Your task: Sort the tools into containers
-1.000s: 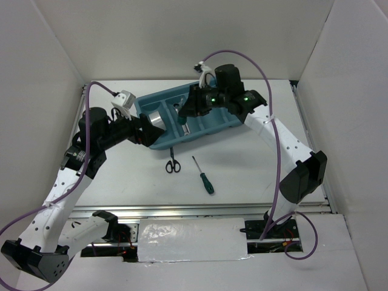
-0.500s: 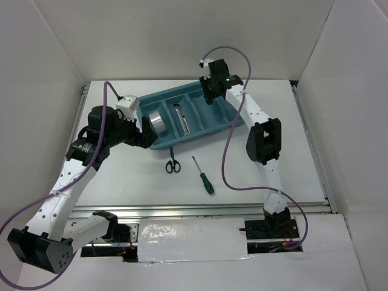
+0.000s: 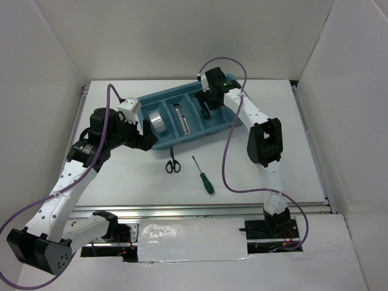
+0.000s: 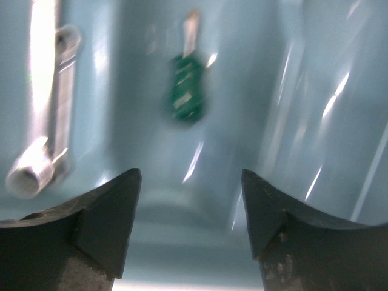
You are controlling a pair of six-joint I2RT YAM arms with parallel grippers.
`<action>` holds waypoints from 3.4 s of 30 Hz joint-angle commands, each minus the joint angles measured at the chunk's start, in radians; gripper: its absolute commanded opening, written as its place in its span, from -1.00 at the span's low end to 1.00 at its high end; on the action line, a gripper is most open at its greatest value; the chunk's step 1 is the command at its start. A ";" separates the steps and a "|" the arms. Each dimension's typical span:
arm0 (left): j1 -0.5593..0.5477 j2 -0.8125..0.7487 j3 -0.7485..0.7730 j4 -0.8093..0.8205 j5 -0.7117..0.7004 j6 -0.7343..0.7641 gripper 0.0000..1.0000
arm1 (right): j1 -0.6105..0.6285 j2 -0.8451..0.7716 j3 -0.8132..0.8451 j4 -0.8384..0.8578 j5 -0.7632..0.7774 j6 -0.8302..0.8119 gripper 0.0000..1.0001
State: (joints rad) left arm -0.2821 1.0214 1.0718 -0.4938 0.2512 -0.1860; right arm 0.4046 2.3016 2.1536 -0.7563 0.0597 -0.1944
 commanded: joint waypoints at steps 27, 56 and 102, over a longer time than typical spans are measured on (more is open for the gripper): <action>0.001 -0.055 -0.107 0.072 -0.234 -0.115 0.95 | 0.453 -0.504 -0.953 0.008 -0.119 0.417 0.25; 0.003 -0.055 -0.090 0.123 -0.202 -0.056 0.96 | 0.451 -0.889 -0.797 0.109 -0.120 0.033 -1.00; 0.061 -0.090 -0.101 0.097 -0.451 -0.283 0.74 | 0.566 -0.593 -0.727 0.143 0.233 0.670 -0.09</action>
State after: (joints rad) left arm -0.2569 0.9569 0.9329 -0.3969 -0.1646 -0.4473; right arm 0.8886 1.6215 1.4899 -0.6456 0.1253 0.3298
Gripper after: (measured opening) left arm 0.868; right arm 0.462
